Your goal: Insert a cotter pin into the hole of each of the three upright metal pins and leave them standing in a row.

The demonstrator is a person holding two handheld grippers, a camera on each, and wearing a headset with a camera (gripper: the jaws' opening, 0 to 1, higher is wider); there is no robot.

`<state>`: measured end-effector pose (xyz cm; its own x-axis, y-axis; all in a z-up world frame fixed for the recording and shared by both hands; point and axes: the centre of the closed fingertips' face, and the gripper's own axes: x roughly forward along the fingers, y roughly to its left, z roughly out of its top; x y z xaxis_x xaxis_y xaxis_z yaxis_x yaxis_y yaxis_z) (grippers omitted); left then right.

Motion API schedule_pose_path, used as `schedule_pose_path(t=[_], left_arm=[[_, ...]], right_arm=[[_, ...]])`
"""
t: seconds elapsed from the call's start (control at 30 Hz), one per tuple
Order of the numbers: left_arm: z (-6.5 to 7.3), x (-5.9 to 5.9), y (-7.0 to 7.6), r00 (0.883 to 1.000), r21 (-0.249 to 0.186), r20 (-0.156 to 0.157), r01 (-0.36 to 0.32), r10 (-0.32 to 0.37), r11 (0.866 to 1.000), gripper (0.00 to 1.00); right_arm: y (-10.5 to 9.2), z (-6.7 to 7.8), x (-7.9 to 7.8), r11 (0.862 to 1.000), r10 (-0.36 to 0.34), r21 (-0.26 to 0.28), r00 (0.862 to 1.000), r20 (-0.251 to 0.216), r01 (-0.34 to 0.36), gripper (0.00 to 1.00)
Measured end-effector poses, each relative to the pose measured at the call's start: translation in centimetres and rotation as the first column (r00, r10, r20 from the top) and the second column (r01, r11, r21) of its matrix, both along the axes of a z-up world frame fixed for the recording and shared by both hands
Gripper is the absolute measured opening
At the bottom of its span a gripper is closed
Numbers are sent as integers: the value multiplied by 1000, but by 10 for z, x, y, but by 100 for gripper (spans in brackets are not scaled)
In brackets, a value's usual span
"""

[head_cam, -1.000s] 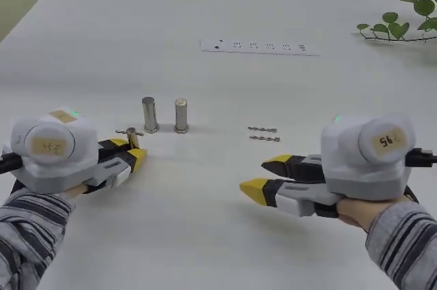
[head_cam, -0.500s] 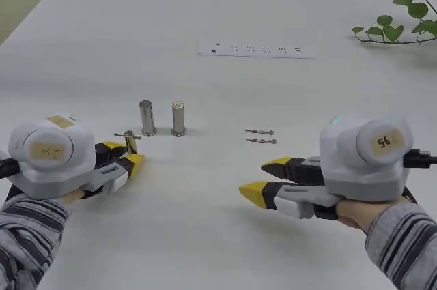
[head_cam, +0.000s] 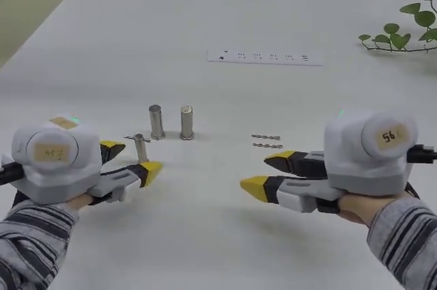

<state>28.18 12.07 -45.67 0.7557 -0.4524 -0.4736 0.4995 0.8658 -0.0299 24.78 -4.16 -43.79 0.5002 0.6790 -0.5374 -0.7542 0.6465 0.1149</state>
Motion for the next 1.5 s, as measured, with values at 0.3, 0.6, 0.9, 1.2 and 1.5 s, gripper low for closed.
schedule_pose_path(t=[0.3,0.6,0.9,1.2,1.5], left_arm=[[24,-10,-1,999,-33,36,-24,26,999,60],[32,-21,1,998,-30,30,-53,54,998,69],[34,-32,6,998,-23,30,-62,62,998,78],[35,-38,0,998,-1,44,-36,36,999,85],[36,-43,-2,999,-9,40,-23,23,1000,89]], right_arm=[[14,16,21,1000,8,18,999,52,-9,35],[36,24,43,999,21,43,997,75,-24,37],[56,25,67,997,34,67,995,92,-41,38],[81,11,87,996,51,62,995,91,-57,34],[98,-2,100,996,59,67,997,58,-63,29]])
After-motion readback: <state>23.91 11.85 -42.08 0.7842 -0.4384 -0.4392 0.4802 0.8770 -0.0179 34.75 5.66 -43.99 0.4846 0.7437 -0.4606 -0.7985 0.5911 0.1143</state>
